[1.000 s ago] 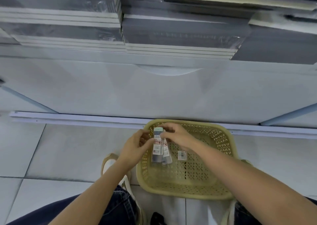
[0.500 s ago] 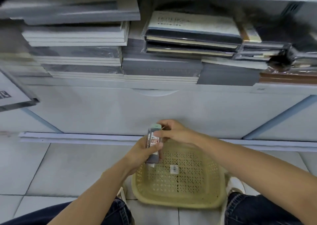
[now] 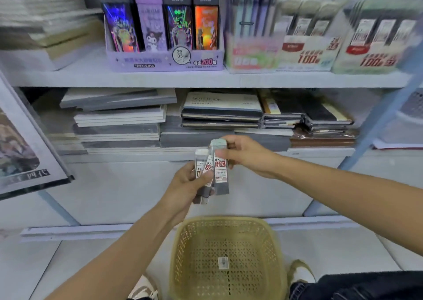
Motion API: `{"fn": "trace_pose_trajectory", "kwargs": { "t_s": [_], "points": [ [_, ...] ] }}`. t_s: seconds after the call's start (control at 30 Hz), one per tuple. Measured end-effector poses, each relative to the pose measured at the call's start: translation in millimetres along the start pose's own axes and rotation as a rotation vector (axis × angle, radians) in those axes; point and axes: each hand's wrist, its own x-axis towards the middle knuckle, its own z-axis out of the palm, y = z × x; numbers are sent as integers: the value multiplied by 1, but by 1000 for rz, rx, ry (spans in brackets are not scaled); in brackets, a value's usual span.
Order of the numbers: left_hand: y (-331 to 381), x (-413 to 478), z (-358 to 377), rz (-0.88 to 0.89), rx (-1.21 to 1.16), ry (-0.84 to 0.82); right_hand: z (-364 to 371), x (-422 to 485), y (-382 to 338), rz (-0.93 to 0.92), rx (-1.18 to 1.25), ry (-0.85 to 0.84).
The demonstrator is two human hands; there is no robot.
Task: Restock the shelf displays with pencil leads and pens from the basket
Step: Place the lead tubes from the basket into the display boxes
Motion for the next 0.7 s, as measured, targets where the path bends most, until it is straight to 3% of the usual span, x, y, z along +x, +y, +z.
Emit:
{"fn": "trace_pose_trajectory", "kwargs": {
  "t_s": [0.17,0.47,0.7],
  "points": [
    [72,5,41,121,-4,-75,-44,-33,-71,-160,-167,142],
    [173,31,124,341,90,-305,-126,-82,-158,-357,-254,378],
    [217,62,174,372,161,-302,-191,-96,-189,-414,-261,507]
  ]
}}
